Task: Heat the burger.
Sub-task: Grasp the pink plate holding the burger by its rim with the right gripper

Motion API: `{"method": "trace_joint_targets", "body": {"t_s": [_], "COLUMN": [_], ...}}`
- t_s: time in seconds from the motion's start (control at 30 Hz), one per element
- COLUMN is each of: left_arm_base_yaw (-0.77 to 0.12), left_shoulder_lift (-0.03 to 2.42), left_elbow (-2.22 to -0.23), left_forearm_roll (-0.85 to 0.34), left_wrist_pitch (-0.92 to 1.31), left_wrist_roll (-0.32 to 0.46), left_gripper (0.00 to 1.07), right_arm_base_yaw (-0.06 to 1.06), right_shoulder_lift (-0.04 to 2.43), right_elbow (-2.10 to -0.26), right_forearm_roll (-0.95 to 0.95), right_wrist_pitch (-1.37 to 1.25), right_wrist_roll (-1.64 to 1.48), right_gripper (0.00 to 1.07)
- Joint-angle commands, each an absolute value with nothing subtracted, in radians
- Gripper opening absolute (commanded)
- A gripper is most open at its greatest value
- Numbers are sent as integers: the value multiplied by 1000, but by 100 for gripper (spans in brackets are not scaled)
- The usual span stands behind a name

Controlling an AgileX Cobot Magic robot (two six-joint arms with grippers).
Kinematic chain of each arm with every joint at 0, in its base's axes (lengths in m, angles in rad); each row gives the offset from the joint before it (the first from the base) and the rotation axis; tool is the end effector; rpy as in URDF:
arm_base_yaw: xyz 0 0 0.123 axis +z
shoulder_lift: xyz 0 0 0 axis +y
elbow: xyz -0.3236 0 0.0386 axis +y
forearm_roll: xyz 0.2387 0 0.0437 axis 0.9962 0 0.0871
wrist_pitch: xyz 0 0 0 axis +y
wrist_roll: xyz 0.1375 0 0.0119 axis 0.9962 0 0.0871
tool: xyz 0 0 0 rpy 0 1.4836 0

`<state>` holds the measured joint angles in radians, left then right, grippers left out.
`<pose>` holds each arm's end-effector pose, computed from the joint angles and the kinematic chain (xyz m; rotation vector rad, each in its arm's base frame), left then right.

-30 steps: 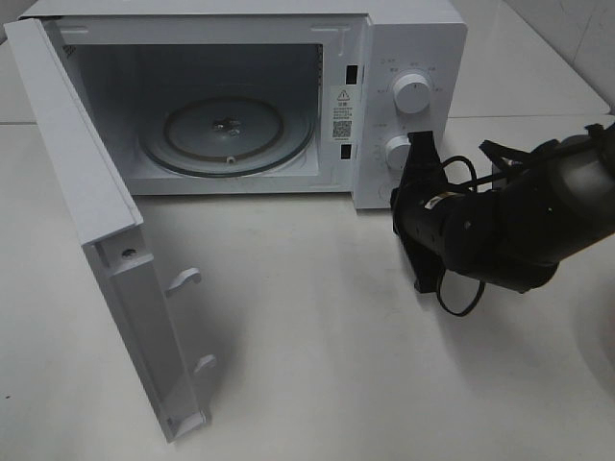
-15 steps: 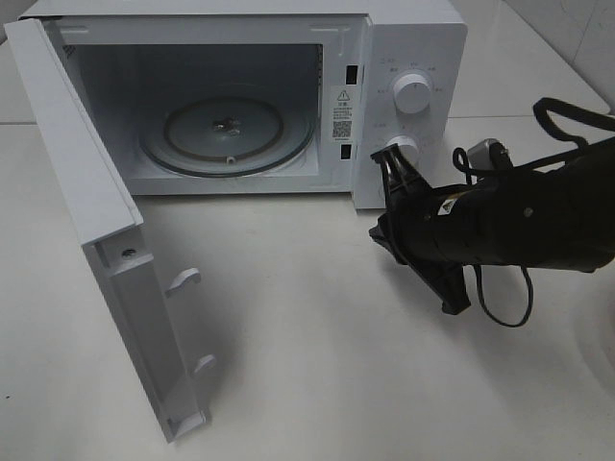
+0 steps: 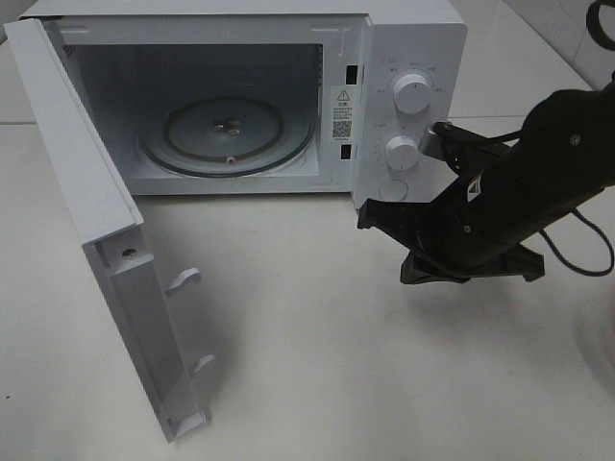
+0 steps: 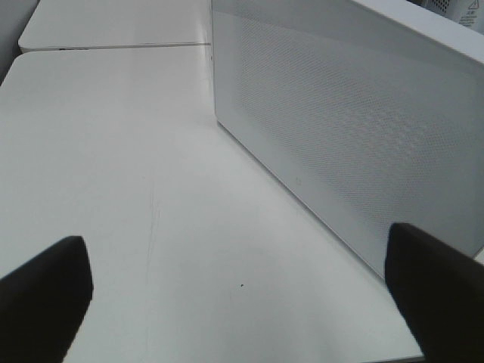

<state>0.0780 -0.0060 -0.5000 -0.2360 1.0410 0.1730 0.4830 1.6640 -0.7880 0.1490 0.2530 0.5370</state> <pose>-0.0115 -0.0288 0.2564 0.1038 1.9960 -0.1202 0.2852 0.1554 0.1673 0.2521 2.6711 0.4433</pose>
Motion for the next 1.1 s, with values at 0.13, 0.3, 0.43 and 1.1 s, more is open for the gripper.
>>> {"method": "trace_joint_targets", "body": {"t_s": [0.13, 0.3, 0.43, 1.1], "left_arm_base_yaw": [77, 77, 77, 77], "left_shoulder_lift": [-24, -24, -24, -24], "left_elbow": [-498, -498, -498, -498], "left_forearm_roll": [-241, -241, -241, -241], "left_wrist_pitch": [1039, 1039, 1039, 1039], "left_wrist_roll": [176, 176, 176, 176], "left_gripper": [100, 100, 100, 100], "right_arm_base_yaw": [479, 479, 479, 340], "right_shoulder_lift": [1605, 1569, 1547, 1431], "right_elbow": [-847, -878, -894, -899], "right_forearm_roll": [45, 39, 23, -146], "right_wrist_pitch": [493, 631, 707, 852], "right_wrist_roll": [283, 207, 183, 161], "right_gripper": [3, 7, 14, 100]}}
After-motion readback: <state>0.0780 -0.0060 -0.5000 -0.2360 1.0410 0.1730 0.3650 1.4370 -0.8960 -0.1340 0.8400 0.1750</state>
